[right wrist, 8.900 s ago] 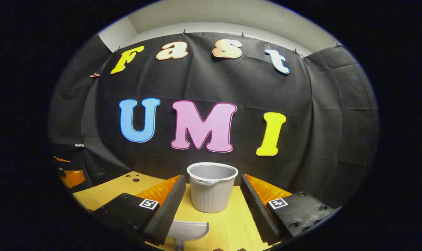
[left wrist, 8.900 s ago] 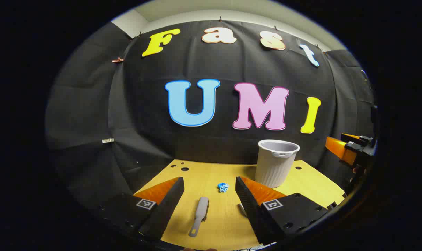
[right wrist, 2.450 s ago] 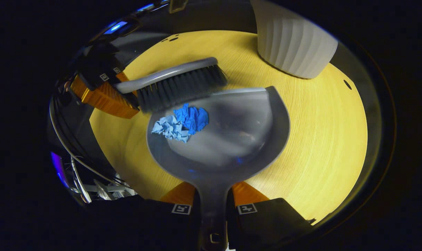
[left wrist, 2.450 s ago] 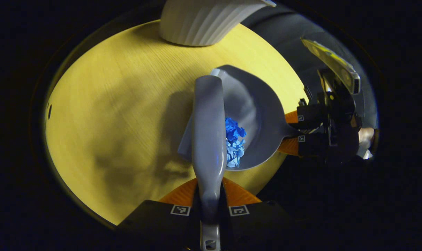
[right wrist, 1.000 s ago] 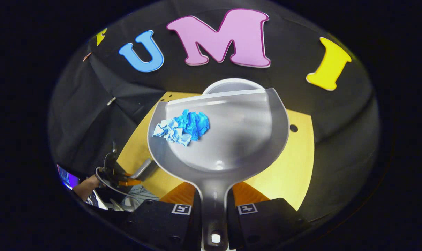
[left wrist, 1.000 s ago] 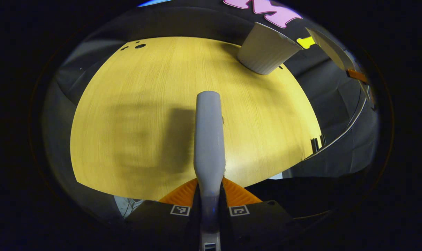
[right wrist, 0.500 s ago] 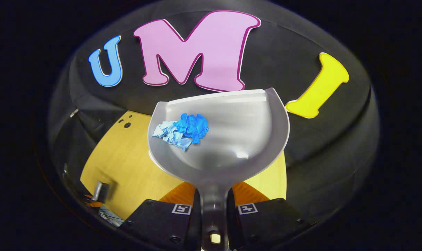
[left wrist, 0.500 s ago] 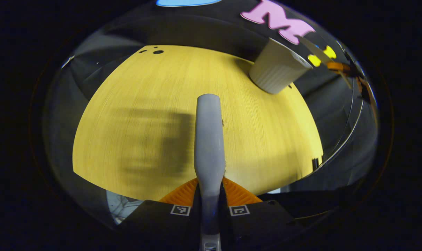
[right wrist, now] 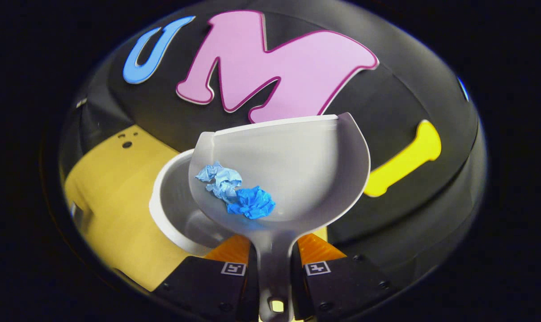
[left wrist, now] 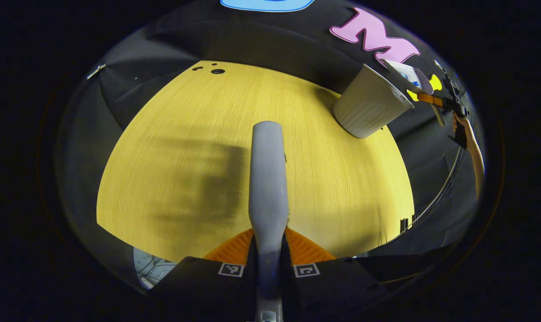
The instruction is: Pick up the small broom and dustpan from the desktop, sweep the trash into the dustpan with the broom, and then empty the trash into the garbage bin.
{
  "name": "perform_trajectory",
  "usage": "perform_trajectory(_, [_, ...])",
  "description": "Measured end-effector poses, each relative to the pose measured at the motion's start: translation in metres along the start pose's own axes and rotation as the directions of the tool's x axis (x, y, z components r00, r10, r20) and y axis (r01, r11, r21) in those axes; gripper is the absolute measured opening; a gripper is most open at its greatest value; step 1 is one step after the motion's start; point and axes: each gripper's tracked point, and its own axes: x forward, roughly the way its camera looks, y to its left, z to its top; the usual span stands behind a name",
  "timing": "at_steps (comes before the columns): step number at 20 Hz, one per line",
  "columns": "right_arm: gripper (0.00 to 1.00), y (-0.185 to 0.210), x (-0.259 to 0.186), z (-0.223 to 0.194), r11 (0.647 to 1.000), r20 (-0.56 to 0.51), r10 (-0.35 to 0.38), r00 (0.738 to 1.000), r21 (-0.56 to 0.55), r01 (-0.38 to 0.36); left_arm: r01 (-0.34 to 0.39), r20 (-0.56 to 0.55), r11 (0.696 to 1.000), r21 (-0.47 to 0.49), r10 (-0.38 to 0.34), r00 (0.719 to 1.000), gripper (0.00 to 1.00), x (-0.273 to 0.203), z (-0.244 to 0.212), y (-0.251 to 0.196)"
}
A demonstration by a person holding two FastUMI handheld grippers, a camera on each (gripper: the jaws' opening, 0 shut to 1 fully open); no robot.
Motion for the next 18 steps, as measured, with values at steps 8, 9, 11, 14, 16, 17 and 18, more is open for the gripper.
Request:
perform_trajectory(8, [0.33,-0.014,0.007,0.0,0.914,0.102,-0.19,0.976,-0.343,0.214,0.016,-0.001,1.0,0.002,-0.016,1.0,0.26,0.004,0.015,-0.001])
perform_trajectory(9, [0.33,-0.016,0.007,0.0,0.891,0.12,-0.216,0.969,-0.382,0.246,0.018,-0.004,1.0,0.006,-0.018,1.0,0.26,0.004,0.016,-0.001])
perform_trajectory(11, [0.33,-0.015,0.009,0.003,0.85,0.137,-0.229,0.964,-0.454,0.267,0.026,-0.015,1.0,0.008,-0.026,1.0,0.26,0.005,0.017,-0.002])
perform_trajectory(14, [0.33,-0.025,0.011,0.0,0.791,0.158,-0.263,0.952,-0.53,0.306,0.036,-0.027,0.999,0.021,-0.035,0.999,0.26,0.009,0.021,-0.005])
perform_trajectory(16, [0.32,-0.034,0.008,-0.003,0.706,0.215,-0.307,0.927,-0.602,0.373,0.037,-0.028,0.998,0.044,-0.036,0.999,0.26,0.008,0.024,-0.007])
perform_trajectory(17, [0.33,-0.032,0.004,0.002,0.661,0.245,-0.316,0.917,-0.636,0.398,0.036,-0.034,0.998,0.051,-0.034,0.999,0.26,0.009,0.025,-0.007])
perform_trajectory(18, [0.33,-0.02,0.004,0.003,0.631,0.256,-0.309,0.916,-0.665,0.399,0.035,-0.041,0.998,0.056,-0.033,0.999,0.26,0.01,0.026,-0.008])
